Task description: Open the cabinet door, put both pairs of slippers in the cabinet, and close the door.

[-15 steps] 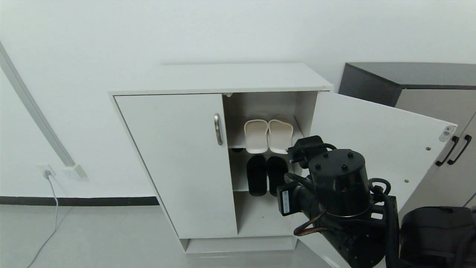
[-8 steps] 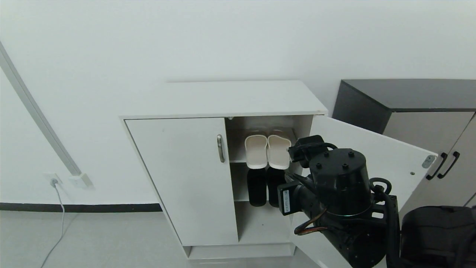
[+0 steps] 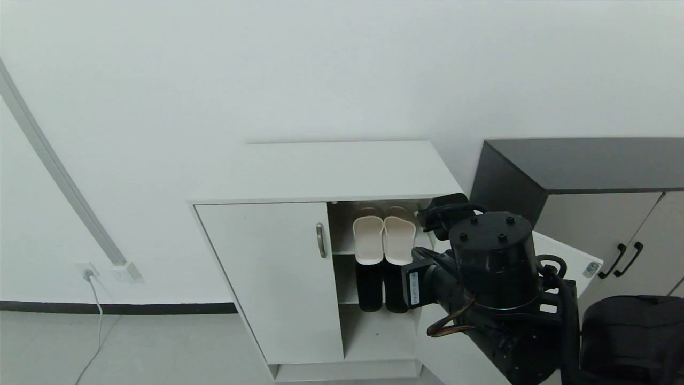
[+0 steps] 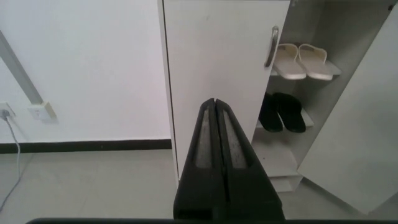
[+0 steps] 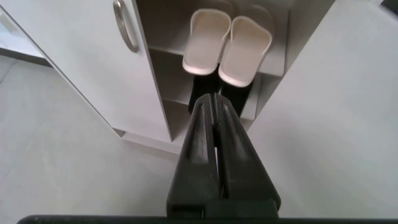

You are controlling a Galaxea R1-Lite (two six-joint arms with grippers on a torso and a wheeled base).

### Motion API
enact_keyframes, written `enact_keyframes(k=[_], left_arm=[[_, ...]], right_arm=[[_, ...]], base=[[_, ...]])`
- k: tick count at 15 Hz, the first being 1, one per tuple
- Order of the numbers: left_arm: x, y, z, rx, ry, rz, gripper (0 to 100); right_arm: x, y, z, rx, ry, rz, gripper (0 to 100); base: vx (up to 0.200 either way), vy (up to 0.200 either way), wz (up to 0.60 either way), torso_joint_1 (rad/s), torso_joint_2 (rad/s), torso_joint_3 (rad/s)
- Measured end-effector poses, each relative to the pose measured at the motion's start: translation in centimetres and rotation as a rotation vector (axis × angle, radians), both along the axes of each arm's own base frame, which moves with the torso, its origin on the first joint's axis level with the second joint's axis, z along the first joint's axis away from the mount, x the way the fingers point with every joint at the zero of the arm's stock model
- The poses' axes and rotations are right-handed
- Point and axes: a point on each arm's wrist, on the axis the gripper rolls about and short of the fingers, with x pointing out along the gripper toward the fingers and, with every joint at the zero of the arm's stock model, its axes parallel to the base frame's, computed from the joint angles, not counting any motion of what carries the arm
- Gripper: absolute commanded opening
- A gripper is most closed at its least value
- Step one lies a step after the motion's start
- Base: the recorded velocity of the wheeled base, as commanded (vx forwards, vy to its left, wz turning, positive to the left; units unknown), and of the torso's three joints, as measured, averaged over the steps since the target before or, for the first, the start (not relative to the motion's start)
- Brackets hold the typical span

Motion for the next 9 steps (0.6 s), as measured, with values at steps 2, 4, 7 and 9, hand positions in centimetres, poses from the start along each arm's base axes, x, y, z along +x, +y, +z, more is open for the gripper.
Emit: enact_keyframes(k=[2, 4, 7, 9], left_arm=[[0.0, 0.0, 0.0, 0.001, 0.0, 0.002, 0], [0.0, 0.01, 0.0, 0.0, 0.0, 0.002, 0], [0.0, 0.0, 0.01, 0.0, -0.001, 0.002, 0], [0.0, 0.0, 0.0, 0.005, 0.0, 0.0, 0]], right_arm=[[0.04, -0.2, 0.23, -0.001, -0.007, -0.002, 0], [0.01, -0.34, 0.29, -0.001, -0.008, -0.004, 0], [-0.11, -0.56, 0.45, 0.003, -0.014, -0.004, 0], [-0.31, -0.79, 0.17, -0.011, -0.019, 0.0, 0]], base=[[0.0, 0.0, 0.0, 0.244, -0.57, -0.322], [0.0, 0.0, 0.0, 0.251, -0.58, -0.33], [0.0, 0.0, 0.0, 0.242, -0.53, -0.3], [0.0, 0.0, 0.0, 0.051, -0.1, -0.066]])
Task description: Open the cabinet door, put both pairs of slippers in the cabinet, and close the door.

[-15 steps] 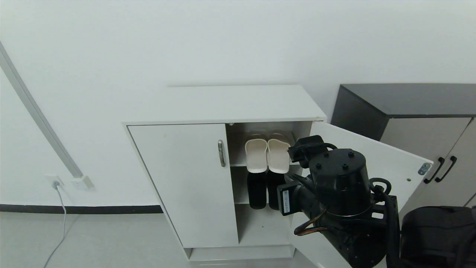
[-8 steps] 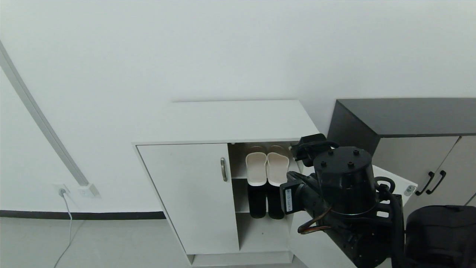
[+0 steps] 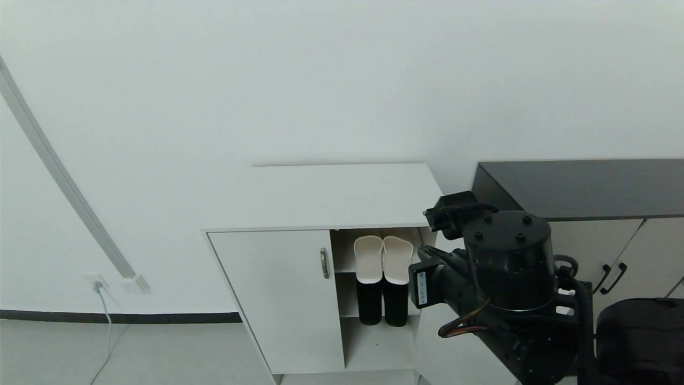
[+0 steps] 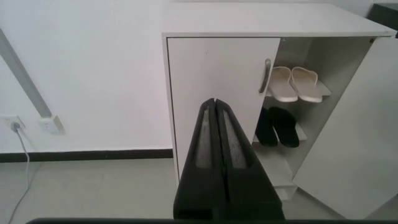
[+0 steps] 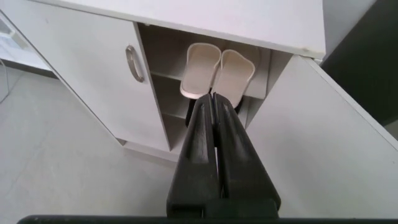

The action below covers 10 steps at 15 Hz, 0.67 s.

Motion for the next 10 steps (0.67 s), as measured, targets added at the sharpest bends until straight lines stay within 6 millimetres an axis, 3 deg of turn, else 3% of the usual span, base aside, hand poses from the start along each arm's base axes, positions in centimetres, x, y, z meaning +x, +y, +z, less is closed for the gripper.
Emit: enact_keyframes(k=[5, 10], left_arm=[[0.0, -0.01, 0.0, -0.003, 0.0, -0.004, 0], [0.0, 0.0, 0.0, -0.004, 0.0, -0.003, 0]], right_arm=[[-0.06, -0.53, -0.57, -0.007, -0.051, 0.017, 0], [0.06, -0.61, -0.86, -0.024, -0.048, 0.024, 0]], base=[[0.0, 0.0, 0.0, 0.0, 0.0, 0.0], [0.0, 0.0, -0.6, 0.004, 0.0, -0.002]])
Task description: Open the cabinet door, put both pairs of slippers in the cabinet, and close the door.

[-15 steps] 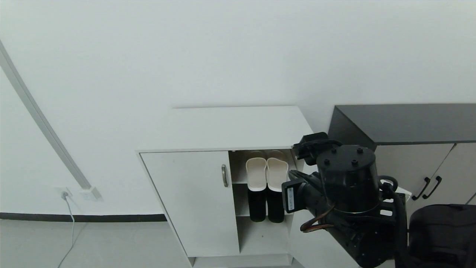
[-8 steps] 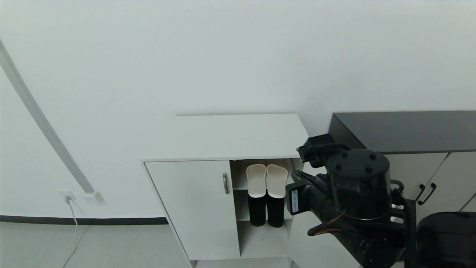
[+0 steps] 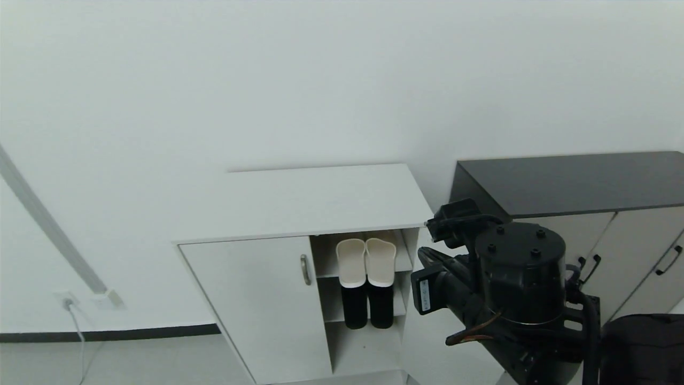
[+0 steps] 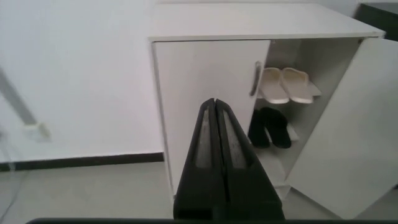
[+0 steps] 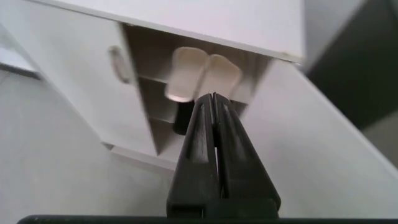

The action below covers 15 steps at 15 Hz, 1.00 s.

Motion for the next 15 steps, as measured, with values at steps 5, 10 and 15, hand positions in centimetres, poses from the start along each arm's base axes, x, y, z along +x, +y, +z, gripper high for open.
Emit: enact_keyframes(k=[5, 10, 15], left_arm=[[0.0, 0.0, 0.0, 0.0, 0.0, 0.0, 0], [0.0, 0.0, 0.0, -0.001, 0.0, 0.002, 0], [0.0, 0.0, 0.0, -0.001, 0.0, 0.002, 0]], right_arm=[[0.7, -0.1, 0.0, -0.005, -0.002, -0.014, 0], [1.1, -0.2, 0.2, 0.023, -0.018, 0.009, 0], [1.4, -0.3, 0.3, 0.024, -0.017, 0.006, 0]], base=[[0.0, 0.0, -0.48, 0.006, 0.0, 0.001], [0.0, 0.0, 0.0, 0.0, 0.0, 0.0], [-0.16, 0.0, 0.0, 0.005, 0.0, 0.001]])
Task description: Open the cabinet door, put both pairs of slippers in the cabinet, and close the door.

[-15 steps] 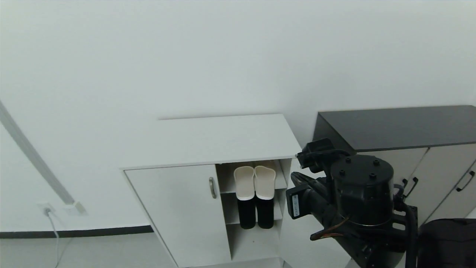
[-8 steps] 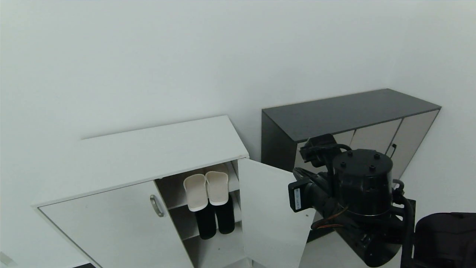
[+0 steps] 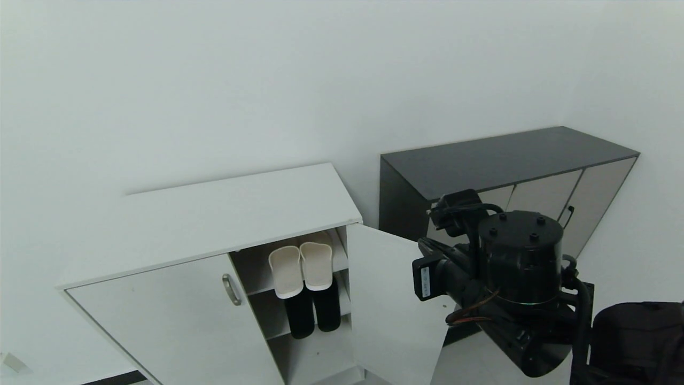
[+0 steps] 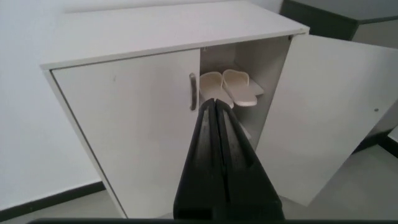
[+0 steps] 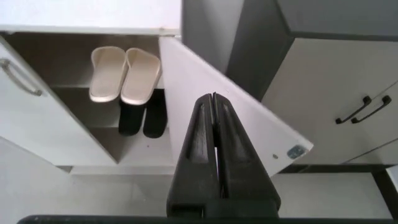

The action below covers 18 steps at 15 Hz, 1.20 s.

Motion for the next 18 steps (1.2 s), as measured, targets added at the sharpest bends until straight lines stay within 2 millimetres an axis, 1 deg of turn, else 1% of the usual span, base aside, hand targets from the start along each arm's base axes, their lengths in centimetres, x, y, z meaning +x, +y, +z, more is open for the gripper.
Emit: enact_keyframes(k=[4, 7, 9, 11, 13, 15, 18], left_arm=[[0.0, 0.0, 0.0, 0.0, 0.001, 0.0, 0], [0.0, 0.0, 0.0, 0.001, 0.0, -0.001, 0], [0.0, 0.0, 0.0, 0.001, 0.0, 0.0, 0], [0.0, 0.0, 0.0, 0.001, 0.0, 0.0, 0], [0.0, 0.0, 0.0, 0.001, 0.0, 0.001, 0], [0.0, 0.0, 0.0, 0.001, 0.0, 0.0, 0], [0.0, 0.0, 0.0, 0.001, 0.0, 0.0, 0]], right_arm=[[0.4, -0.3, -0.1, -0.004, 0.003, -0.017, 0], [1.8, -1.1, 0.1, -0.004, 0.011, -0.04, 0], [4.0, -2.2, 0.7, -0.01, 0.034, -0.074, 0], [6.8, -3.2, 1.6, -0.004, 0.056, -0.106, 0], [9.3, -4.1, 2.0, 0.01, 0.086, -0.126, 0], [11.9, -5.0, 2.0, 0.051, 0.142, -0.125, 0], [14.8, -5.9, 1.3, 0.087, 0.182, -0.161, 0]], base=[[-0.2, 0.0, 0.0, -0.005, 0.0, 0.002], [0.0, 0.0, 0.0, 0.0, 0.0, 0.0], [0.0, 0.0, 0.0, 0.0, 0.0, 0.0], [0.0, 0.0, 0.0, 0.0, 0.0, 0.0], [0.0, 0.0, 0.0, 0.0, 0.0, 0.0], [0.0, 0.0, 0.0, 0.0, 0.0, 0.0], [0.0, 0.0, 0.0, 0.0, 0.0, 0.0]])
